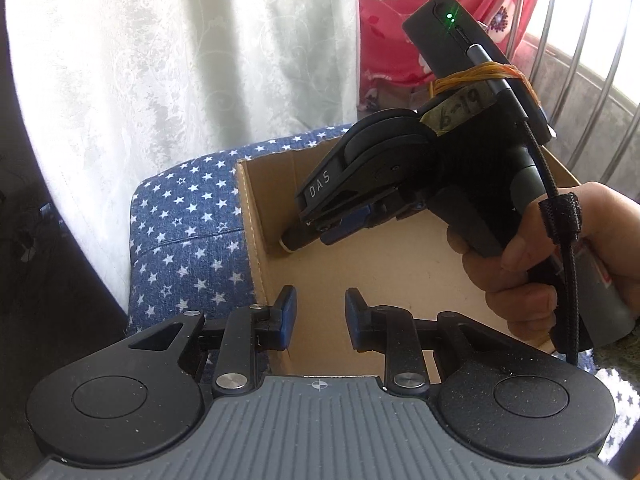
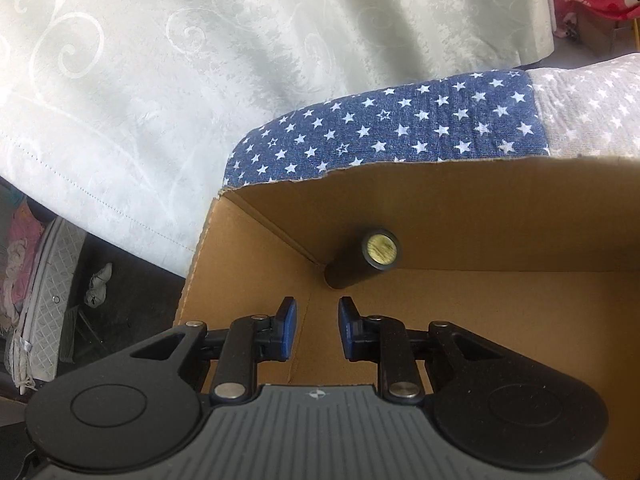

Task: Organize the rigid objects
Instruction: 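Carry the black battery into the cardboard box and open the right gripper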

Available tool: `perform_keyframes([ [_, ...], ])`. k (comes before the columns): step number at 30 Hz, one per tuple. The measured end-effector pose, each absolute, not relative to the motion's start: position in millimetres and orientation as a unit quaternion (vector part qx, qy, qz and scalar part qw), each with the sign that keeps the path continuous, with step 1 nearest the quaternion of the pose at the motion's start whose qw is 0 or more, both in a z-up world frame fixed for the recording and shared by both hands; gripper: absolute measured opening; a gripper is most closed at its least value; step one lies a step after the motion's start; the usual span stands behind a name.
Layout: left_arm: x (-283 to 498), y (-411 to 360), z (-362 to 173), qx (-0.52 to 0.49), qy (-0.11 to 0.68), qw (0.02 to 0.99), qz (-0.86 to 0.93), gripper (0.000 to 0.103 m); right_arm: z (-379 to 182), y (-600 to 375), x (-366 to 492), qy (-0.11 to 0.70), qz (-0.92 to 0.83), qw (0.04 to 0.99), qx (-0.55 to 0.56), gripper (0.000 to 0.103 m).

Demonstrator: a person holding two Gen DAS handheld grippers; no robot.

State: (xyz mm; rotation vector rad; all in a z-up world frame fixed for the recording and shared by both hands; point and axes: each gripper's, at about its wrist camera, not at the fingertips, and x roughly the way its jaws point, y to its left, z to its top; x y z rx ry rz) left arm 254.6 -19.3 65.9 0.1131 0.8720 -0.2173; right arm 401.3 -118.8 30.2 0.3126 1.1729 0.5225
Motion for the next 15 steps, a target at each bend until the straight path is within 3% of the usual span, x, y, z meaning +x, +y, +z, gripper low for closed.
perform_keyframes([
  [5,236,-12,84,0.035,0.394,0.911,-0.114,0.03,62,-139,382,0.514,0.249,0.806,0.154,0.045],
  [15,157,-15,114,0.025,0.333,0.931,-0.146,0.034,134,-217,273,0.426,0.274,0.84,0.195,0.045],
])
